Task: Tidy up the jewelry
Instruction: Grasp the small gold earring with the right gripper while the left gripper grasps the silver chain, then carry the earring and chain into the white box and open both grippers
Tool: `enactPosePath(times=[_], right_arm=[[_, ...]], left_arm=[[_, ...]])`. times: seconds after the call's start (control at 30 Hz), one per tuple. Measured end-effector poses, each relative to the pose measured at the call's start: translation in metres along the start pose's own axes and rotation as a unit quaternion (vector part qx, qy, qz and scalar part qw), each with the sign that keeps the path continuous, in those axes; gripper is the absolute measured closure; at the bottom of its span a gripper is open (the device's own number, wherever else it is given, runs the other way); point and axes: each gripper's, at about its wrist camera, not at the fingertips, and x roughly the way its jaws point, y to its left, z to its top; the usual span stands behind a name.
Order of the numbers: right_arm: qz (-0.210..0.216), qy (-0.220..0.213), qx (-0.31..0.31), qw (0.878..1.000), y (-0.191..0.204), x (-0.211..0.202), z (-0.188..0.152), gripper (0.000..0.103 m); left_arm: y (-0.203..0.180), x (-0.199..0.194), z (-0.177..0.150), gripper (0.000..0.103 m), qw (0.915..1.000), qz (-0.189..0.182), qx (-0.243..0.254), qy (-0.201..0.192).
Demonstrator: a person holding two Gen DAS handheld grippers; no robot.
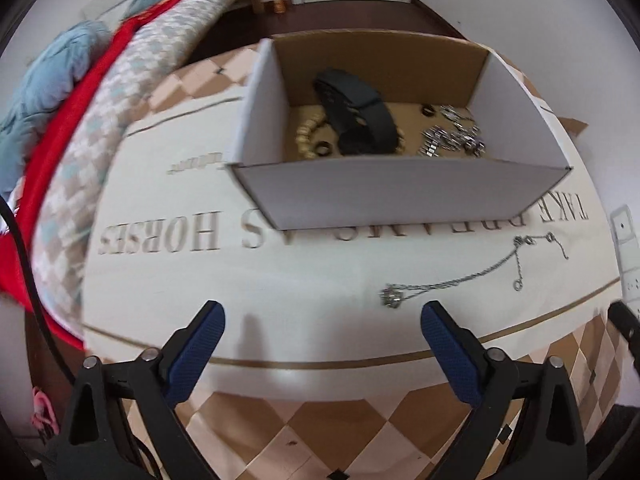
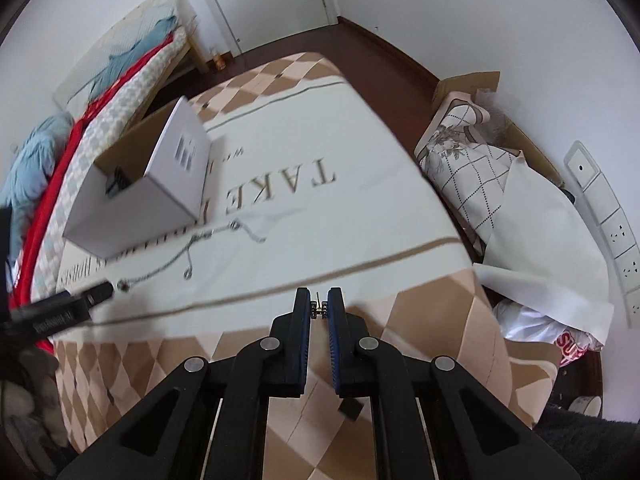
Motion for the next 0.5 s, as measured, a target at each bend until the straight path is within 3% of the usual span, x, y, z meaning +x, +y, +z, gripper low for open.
enactPosePath(times=[0.17, 0.23, 0.27, 0.3, 0.5], right_arm=[[-0.002, -0.001, 0.01, 1.0, -0.005, 0.003, 0.007, 0.094], [-0.003, -0.002, 0.01, 1.0, -0.005, 0.003, 0.007, 0.094], [-0.002, -0.003, 0.01, 1.0, -0.005, 0.002, 0.007, 0.094], [-0.002, -0.003, 0.009, 1.0, -0.005, 0.001, 0.008, 0.094], [0.013, -0.014, 0.008, 1.0, 0.004, -0.011, 0.013, 0.094]], left_arm=[[-0.023, 0.011, 0.003, 0.029, 0.9992, -0.013, 0.038, 0.001], [-0.029, 0.008, 0.005, 0.051, 0.9986, -0.025, 0.046, -0.009], [-0.03, 0.007, 0.006, 0.084, 0.9984, -0.032, 0.046, -0.011], [-0.032, 0.006, 0.007, 0.094, 0.9982, -0.029, 0.051, -0.009], [-0.029, -0.013, 0.0, 0.095, 0.9977, -0.029, 0.06, -0.011]])
